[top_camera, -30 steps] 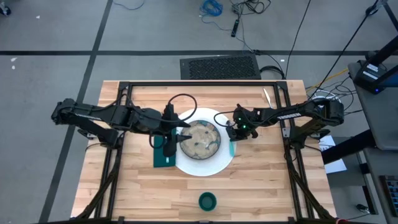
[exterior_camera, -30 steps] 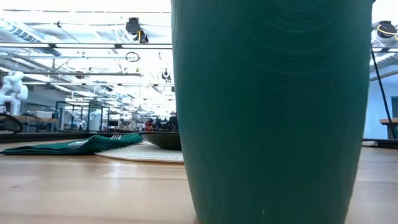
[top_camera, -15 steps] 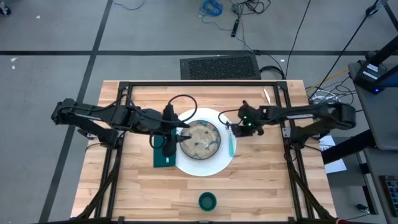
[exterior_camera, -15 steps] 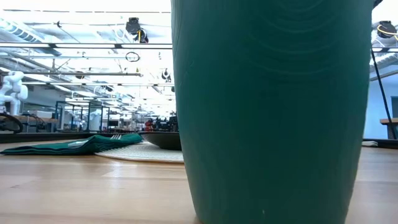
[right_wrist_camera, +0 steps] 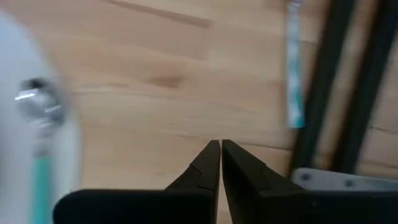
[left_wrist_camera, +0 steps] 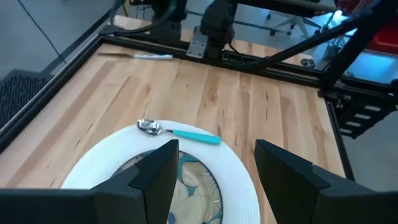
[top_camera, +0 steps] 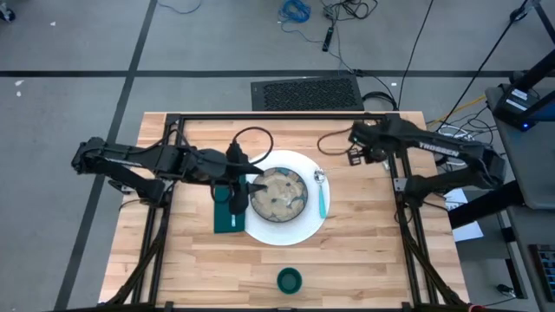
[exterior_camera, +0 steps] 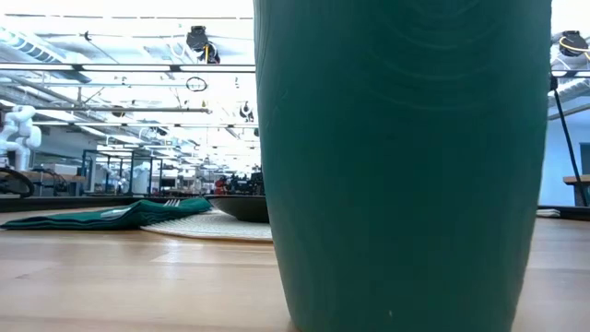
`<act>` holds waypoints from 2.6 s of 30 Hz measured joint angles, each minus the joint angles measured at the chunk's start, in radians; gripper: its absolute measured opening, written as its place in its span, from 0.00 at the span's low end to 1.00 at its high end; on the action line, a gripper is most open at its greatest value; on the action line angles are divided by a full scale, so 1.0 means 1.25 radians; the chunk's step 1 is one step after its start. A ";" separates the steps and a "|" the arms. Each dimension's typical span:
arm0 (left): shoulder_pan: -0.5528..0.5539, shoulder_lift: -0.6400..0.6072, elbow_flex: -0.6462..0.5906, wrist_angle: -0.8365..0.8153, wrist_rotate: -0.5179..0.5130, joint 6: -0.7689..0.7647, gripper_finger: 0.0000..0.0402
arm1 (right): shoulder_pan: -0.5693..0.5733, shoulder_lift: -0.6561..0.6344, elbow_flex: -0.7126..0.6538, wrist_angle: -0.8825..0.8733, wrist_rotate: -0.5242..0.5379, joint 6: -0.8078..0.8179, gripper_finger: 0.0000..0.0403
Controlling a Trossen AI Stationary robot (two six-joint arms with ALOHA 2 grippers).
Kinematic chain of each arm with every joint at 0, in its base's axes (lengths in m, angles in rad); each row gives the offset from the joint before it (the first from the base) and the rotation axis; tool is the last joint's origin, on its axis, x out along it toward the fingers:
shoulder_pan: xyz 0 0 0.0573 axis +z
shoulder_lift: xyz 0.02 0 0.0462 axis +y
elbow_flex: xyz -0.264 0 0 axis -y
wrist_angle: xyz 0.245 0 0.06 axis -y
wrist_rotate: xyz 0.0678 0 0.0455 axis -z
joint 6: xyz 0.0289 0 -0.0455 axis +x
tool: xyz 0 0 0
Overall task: Set table place
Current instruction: Put the green knife on the right side of the plate
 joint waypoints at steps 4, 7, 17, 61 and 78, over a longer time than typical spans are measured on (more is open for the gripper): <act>0.004 -0.002 0.000 -0.020 0.004 -0.033 0.49 | -0.109 0.050 0.000 -0.023 0.023 -0.052 0.01; 0.001 -0.022 0.000 -0.048 0.011 -0.051 0.49 | -0.180 0.096 0.000 -0.004 0.026 -0.094 0.01; 0.002 -0.104 0.001 -0.109 0.014 0.005 0.49 | -0.317 0.245 0.000 0.004 0.061 -0.141 0.00; 0.066 -0.115 0.001 -0.059 -0.103 0.032 0.49 | -0.186 0.211 -0.137 0.296 0.080 0.017 0.00; 0.065 -0.115 0.001 -0.064 -0.105 0.033 0.49 | -0.357 0.224 -0.085 0.289 -0.004 0.082 0.21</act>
